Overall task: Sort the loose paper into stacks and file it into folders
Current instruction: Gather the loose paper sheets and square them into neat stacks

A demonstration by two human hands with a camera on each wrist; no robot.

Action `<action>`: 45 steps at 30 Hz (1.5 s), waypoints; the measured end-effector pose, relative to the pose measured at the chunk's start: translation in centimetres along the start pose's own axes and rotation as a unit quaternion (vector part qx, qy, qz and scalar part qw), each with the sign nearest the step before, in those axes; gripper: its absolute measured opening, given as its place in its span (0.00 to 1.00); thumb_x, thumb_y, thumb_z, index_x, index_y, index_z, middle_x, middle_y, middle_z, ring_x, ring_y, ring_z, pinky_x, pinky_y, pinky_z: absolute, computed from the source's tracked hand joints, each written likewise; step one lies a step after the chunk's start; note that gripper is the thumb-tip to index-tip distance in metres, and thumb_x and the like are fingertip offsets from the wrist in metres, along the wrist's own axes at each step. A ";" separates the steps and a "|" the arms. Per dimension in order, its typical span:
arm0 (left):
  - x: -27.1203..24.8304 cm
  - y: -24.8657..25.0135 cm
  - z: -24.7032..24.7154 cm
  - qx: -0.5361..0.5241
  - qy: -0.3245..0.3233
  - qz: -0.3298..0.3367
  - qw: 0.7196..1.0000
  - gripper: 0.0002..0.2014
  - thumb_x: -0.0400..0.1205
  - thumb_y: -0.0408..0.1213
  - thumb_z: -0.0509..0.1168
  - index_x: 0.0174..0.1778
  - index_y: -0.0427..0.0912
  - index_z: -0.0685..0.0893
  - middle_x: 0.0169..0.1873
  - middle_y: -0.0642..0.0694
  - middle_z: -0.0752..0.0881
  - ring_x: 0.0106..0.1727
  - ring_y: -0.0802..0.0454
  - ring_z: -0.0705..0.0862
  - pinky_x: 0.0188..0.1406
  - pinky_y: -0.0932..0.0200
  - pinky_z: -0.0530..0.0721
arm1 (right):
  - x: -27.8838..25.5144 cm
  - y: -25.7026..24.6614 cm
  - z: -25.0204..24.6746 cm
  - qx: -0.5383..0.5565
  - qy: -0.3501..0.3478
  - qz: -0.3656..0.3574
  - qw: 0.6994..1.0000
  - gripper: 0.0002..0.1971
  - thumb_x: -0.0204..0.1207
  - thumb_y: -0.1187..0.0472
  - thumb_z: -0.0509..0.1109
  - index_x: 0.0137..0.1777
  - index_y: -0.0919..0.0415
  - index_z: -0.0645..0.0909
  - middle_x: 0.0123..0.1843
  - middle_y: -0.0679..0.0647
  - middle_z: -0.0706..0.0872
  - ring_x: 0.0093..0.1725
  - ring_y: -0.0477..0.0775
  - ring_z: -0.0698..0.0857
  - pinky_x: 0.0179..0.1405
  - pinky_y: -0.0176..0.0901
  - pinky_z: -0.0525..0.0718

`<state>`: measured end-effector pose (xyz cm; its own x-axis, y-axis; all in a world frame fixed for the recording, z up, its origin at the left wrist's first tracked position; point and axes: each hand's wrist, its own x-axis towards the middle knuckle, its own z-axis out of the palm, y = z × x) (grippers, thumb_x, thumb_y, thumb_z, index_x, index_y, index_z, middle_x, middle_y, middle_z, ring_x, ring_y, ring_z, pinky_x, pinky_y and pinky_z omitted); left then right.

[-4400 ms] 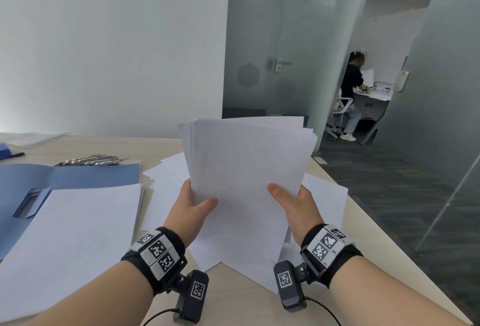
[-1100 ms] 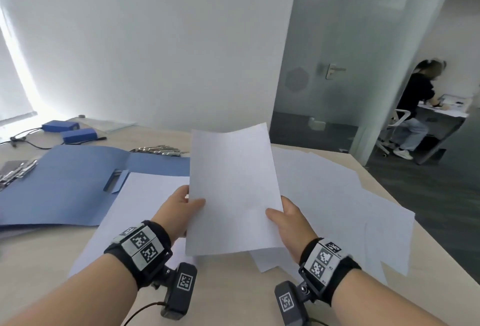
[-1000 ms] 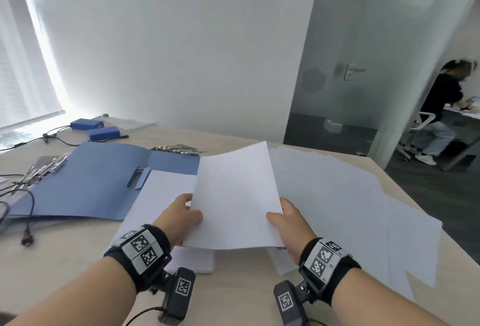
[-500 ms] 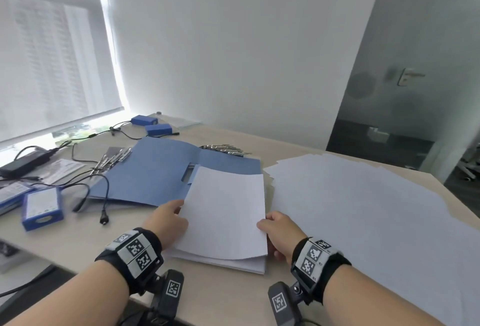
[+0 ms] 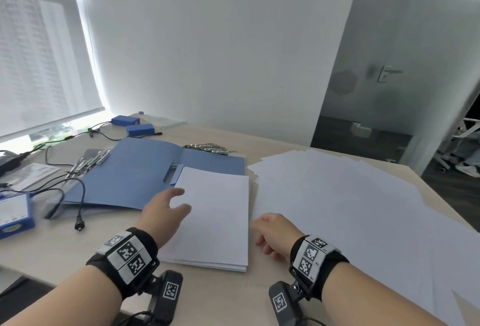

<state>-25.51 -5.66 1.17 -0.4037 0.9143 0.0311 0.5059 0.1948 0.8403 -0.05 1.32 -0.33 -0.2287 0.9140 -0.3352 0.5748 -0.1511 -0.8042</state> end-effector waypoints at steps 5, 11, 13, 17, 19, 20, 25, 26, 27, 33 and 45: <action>-1.1 4.6 4.4 -0.087 -0.079 0.048 0.992 0.13 0.85 0.37 0.66 0.64 0.54 0.84 0.61 0.58 0.86 0.65 0.57 0.82 0.65 0.54 0.79 | -1.3 1.2 -4.6 -0.032 0.046 -0.032 0.998 0.12 0.80 0.48 0.64 0.52 0.53 0.84 0.43 0.50 0.90 0.30 0.48 0.81 0.29 0.39 0.75; -2.5 9.3 12.2 -0.217 -0.247 -0.043 0.943 0.23 0.68 0.48 0.68 0.60 0.52 0.88 0.59 0.52 0.89 0.65 0.53 0.84 0.57 0.52 0.82 | -3.3 6.0 -12.2 -0.054 0.121 0.008 0.991 0.14 0.80 0.48 0.65 0.53 0.57 0.85 0.47 0.49 0.90 0.37 0.49 0.82 0.38 0.41 0.78; -2.4 10.5 14.8 -0.163 -0.273 -0.015 0.948 0.25 0.67 0.50 0.68 0.62 0.54 0.87 0.60 0.55 0.87 0.67 0.54 0.82 0.62 0.53 0.79 | -4.0 8.0 -14.9 -0.067 0.148 0.028 0.986 0.14 0.80 0.49 0.66 0.50 0.59 0.85 0.46 0.50 0.89 0.37 0.49 0.80 0.39 0.42 0.77; -0.7 12.5 19.3 -0.074 -0.315 0.003 0.946 0.24 0.82 0.44 0.71 0.75 0.50 0.81 0.70 0.51 0.81 0.71 0.48 0.77 0.67 0.56 0.71 | -5.9 11.8 -19.9 -0.094 0.198 0.076 0.973 0.11 0.80 0.49 0.67 0.44 0.56 0.83 0.39 0.47 0.85 0.40 0.50 0.82 0.44 0.45 0.79; 0.8 13.3 21.2 -0.033 -0.309 0.008 0.950 0.25 0.84 0.42 0.69 0.79 0.48 0.77 0.74 0.47 0.79 0.74 0.45 0.77 0.67 0.56 0.71 | -6.6 14.0 -22.1 -0.115 0.221 0.103 0.963 0.10 0.78 0.47 0.66 0.44 0.52 0.83 0.44 0.46 0.88 0.48 0.51 0.86 0.55 0.47 0.84; 1.6 13.7 22.0 -0.012 -0.301 0.010 0.953 0.26 0.84 0.42 0.69 0.80 0.47 0.76 0.75 0.45 0.78 0.75 0.44 0.76 0.68 0.55 0.71 | -6.9 15.0 -23.0 -0.123 0.230 0.116 0.958 0.09 0.77 0.46 0.67 0.45 0.50 0.83 0.47 0.46 0.88 0.52 0.52 0.86 0.60 0.49 0.84; 4.9 14.9 24.6 0.111 -0.292 -0.006 0.950 0.32 0.87 0.45 0.65 0.86 0.43 0.65 0.83 0.41 0.69 0.82 0.40 0.70 0.81 0.50 0.68 | -8.5 17.2 -26.2 -0.059 0.260 0.167 0.949 0.17 0.82 0.54 0.66 0.60 0.67 0.83 0.61 0.65 0.87 0.51 0.56 0.83 0.56 0.47 0.80; 5.3 14.9 25.0 0.125 -0.295 -0.010 0.947 0.33 0.87 0.45 0.65 0.87 0.42 0.64 0.83 0.40 0.68 0.83 0.40 0.69 0.81 0.50 0.67 | -8.6 17.4 -26.7 -0.033 0.269 0.169 0.948 0.19 0.83 0.55 0.65 0.64 0.72 0.80 0.62 0.70 0.85 0.48 0.56 0.79 0.54 0.48 0.79; 5.5 14.8 25.3 0.134 -0.299 -0.015 0.945 0.33 0.87 0.45 0.66 0.87 0.41 0.63 0.83 0.40 0.69 0.83 0.40 0.69 0.81 0.51 0.67 | -8.6 17.6 -26.9 -0.002 0.273 0.176 0.946 0.20 0.83 0.56 0.65 0.67 0.72 0.79 0.61 0.71 0.84 0.48 0.56 0.77 0.54 0.49 0.80; 4.3 14.7 26.4 0.227 -0.319 0.011 0.920 0.34 0.86 0.48 0.66 0.87 0.46 0.63 0.84 0.43 0.69 0.84 0.43 0.67 0.80 0.54 0.66 | -8.1 17.7 -26.9 0.166 0.267 0.180 0.932 0.15 0.82 0.54 0.67 0.66 0.58 0.79 0.59 0.56 0.80 0.57 0.57 0.81 0.51 0.55 0.86; 0.1 17.2 26.1 0.331 -0.327 0.109 0.879 0.27 0.88 0.53 0.61 0.81 0.46 0.73 0.79 0.47 0.74 0.80 0.47 0.72 0.77 0.56 0.68 | -8.2 16.9 -26.1 0.257 0.244 0.177 0.918 0.15 0.83 0.51 0.67 0.67 0.54 0.76 0.65 0.56 0.79 0.63 0.59 0.82 0.52 0.59 0.88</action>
<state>2.99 7.05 1.49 0.1720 0.9221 -0.3466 0.9365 -0.0440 0.3478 31.99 1.10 1.65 0.3526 0.8137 -0.4622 0.0689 -0.5152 -0.8543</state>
